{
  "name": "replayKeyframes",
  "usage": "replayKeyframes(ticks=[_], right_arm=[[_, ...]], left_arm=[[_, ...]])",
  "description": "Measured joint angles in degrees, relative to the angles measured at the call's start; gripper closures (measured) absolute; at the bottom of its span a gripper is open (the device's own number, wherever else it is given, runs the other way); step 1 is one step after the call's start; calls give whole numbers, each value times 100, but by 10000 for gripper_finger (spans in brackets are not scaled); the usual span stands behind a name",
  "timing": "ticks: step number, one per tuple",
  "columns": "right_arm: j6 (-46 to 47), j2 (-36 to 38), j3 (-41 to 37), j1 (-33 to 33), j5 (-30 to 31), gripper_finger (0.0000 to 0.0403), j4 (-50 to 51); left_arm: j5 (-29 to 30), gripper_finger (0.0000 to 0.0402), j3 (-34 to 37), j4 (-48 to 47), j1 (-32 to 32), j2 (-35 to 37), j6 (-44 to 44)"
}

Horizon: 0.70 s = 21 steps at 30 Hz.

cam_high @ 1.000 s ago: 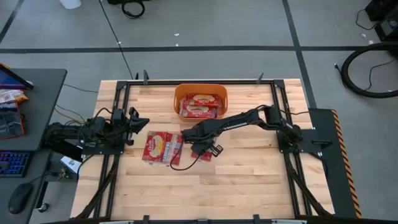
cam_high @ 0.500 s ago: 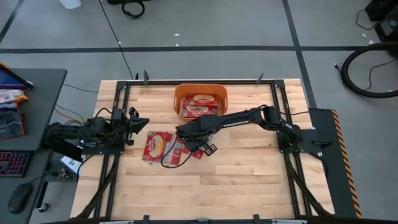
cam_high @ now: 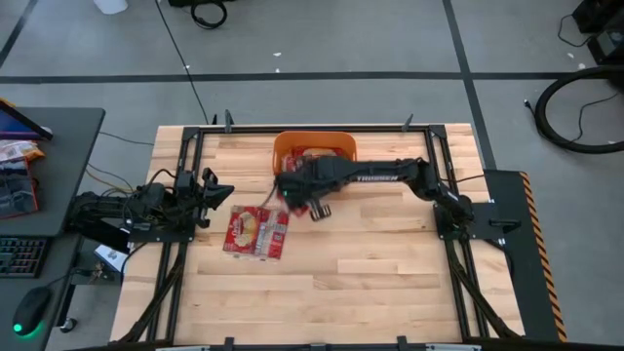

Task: Sort popcorn bags into baskets
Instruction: Put the red popcorn bag into the orange bin

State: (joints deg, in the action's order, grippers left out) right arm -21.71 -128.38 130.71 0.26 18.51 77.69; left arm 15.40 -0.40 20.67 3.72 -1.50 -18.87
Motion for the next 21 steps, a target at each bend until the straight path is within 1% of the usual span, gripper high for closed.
replayKeyframes(ticks=[3, 5, 7, 11, 13, 15, 19, 21], right_arm=[[724, 2, 129, -249, 309, 400, 2], [1209, 4, 132, -481, 343, 399, 22], [1487, 4, 128, -759, 285, 397, 78], [1583, 11, -5, -1359, 509, 389, -109], [1516, 12, -75, -1645, 512, 384, -284], [1431, 15, -164, -1903, 110, 377, -385], [1581, 13, -257, -2236, -1007, 350, -367], [1594, 13, -252, -2278, -1252, 334, -282]], left_arm=[[0, 384, 2, 0, -2, 0, 0], [0, 384, 0, 0, -1, 0, 0], [0, 384, 1, 0, -1, 0, 0], [0, 384, 0, 0, 1, 0, 0], [0, 384, 0, 0, -1, 0, -1], [0, 384, 0, 0, -1, 0, 4], [0, 384, 2, 0, 0, 0, 51], [0, 384, 0, -4, -2, 0, 152]])
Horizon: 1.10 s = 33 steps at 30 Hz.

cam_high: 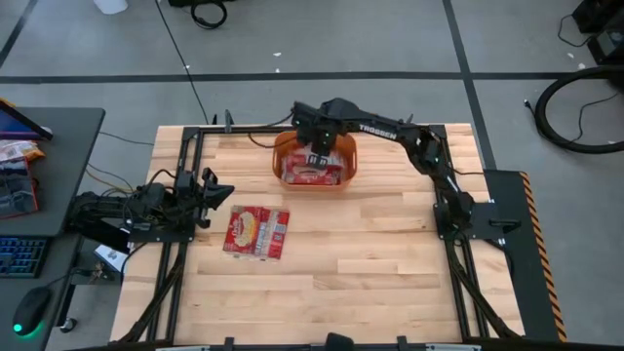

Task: Sort popcorn bags into baskets
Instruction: Put the red popcorn bag into the orange bin

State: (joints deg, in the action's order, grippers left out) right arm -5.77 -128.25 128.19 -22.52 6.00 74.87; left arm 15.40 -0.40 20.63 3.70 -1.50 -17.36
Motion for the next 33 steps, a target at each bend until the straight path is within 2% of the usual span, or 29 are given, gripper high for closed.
replayKeyframes(ticks=[4, 10, 12, 17, 20, 24, 29, 33], right_arm=[[-15, 149, 29, 155, 198, 315, 251], [-17, 434, 41, 594, 486, 314, 78], [11, 486, 41, 771, 493, 315, 61], [69, 494, -118, 1244, 688, 315, -59], [168, 529, -422, 1530, 884, 315, -161], [343, 890, -1258, 1833, 1071, 315, -701], [709, 1838, -3040, 2209, 1066, 315, -2039], [998, 2668, -4537, 2657, 1062, 315, -3259]], left_arm=[[2, 384, 1, -148, 2, 0, 51], [-22, 384, 0, -387, 5, 0, 37], [-253, 384, 1, -503, 4, -1, 0], [-1303, 384, 0, -555, 116, -183, -204], [-1321, 384, 0, -554, 310, -409, -327], [-753, 384, 0, -452, 589, -800, -600], [85, 384, 0, 79, 874, -1404, -611], [199, 384, 0, 943, 970, -1864, -283]])
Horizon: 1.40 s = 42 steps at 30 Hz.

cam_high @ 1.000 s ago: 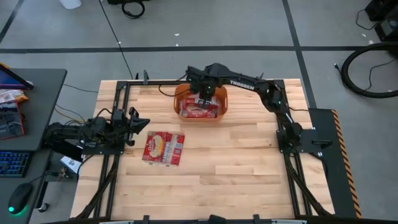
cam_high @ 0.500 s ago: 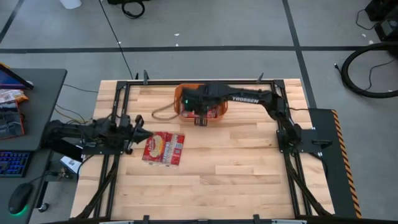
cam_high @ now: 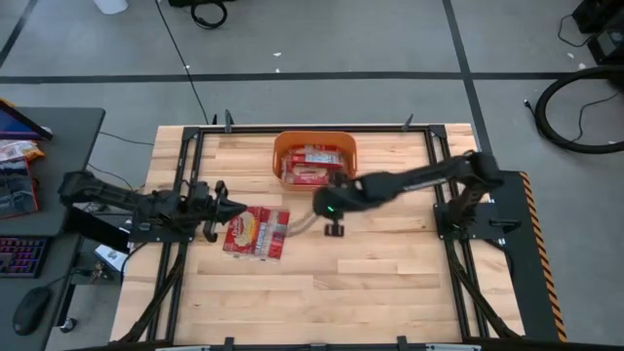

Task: Sort popcorn bags into baskets
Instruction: Put the red popcorn bag into the orange bin

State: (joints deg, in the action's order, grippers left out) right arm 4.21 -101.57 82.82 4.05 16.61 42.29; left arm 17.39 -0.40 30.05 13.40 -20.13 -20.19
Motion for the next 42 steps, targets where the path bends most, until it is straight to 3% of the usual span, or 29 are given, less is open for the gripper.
replayKeyframes(ticks=[5, 10, 15, 22, 26, 32, 38, 42], right_arm=[[111, 844, -1640, 583, 274, 315, -1657], [-333, 1534, -2782, 917, 348, 315, -2967], [-906, 2250, -3595, 984, 686, 315, -4009], [-1336, 2790, -4720, 1021, 613, 315, -6303], [-1341, 2649, -5162, 1169, 604, 315, -7326], [-1424, 2339, -5277, 1404, 650, 315, -7488], [-1652, 2208, -5276, 1498, 818, 315, -7905], [-1339, 2206, -5273, 1534, 447, 315, -7893]], left_arm=[[2, 384, 0, 516, 71, -454, 176], [-2, 384, -1, 679, 68, -840, 108], [-412, 384, -382, 215, 73, -1362, -1037], [-224, 393, -1518, -1206, 441, -2694, -1962], [64, 392, -2328, -2715, 580, -3446, -2506], [355, 374, -3427, -4580, 578, -4509, -3332], [400, 367, -4960, -6332, 584, -5560, -3477], [446, 366, -5484, -7064, 531, -6236, -3559]])
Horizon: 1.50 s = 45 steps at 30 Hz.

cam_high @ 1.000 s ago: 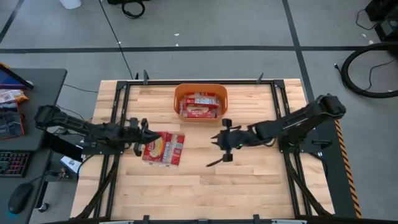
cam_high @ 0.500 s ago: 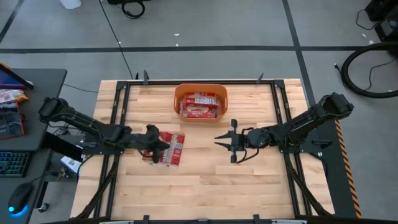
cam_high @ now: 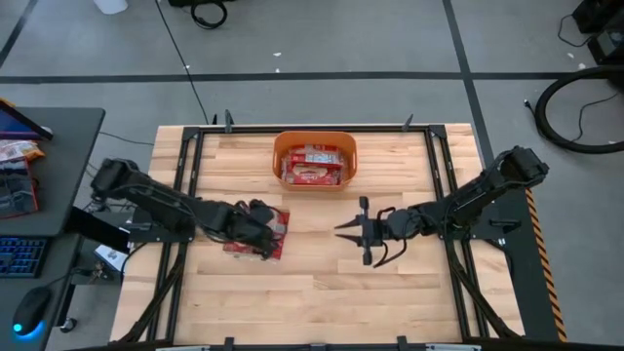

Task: Sort popcorn bags into baskets
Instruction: Put the red popcorn bag into the orange bin

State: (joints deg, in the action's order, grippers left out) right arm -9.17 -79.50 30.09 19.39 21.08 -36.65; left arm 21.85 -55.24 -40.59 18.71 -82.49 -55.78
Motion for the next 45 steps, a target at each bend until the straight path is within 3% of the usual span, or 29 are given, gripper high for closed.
replayKeyframes(ticks=[3, 7, 14, 19, 29, 41, 45], right_arm=[[300, -2, 0, 166, -74, 315, 320], [248, -2, 0, 379, 266, 315, 545], [172, -2, 0, 452, 334, 315, 557], [189, -2, 0, 373, 334, 315, 576], [209, -2, 0, 335, 322, 315, 588], [197, -2, 0, 347, 286, 315, 575], [193, -2, 0, 349, 282, 315, 571]], left_arm=[[-7, 365, -42, -194, -131, -459, -63], [-293, 350, -42, -769, -436, -982, -262], [-923, 253, -44, -930, -785, -1468, -796], [-994, 204, -47, -847, -827, -1513, -1002], [-859, 221, -248, -1006, -825, -1520, -1071], [-948, 240, -270, -1180, -769, -2182, -1138], [-992, 268, -260, -1157, -730, -2212, -1134]])
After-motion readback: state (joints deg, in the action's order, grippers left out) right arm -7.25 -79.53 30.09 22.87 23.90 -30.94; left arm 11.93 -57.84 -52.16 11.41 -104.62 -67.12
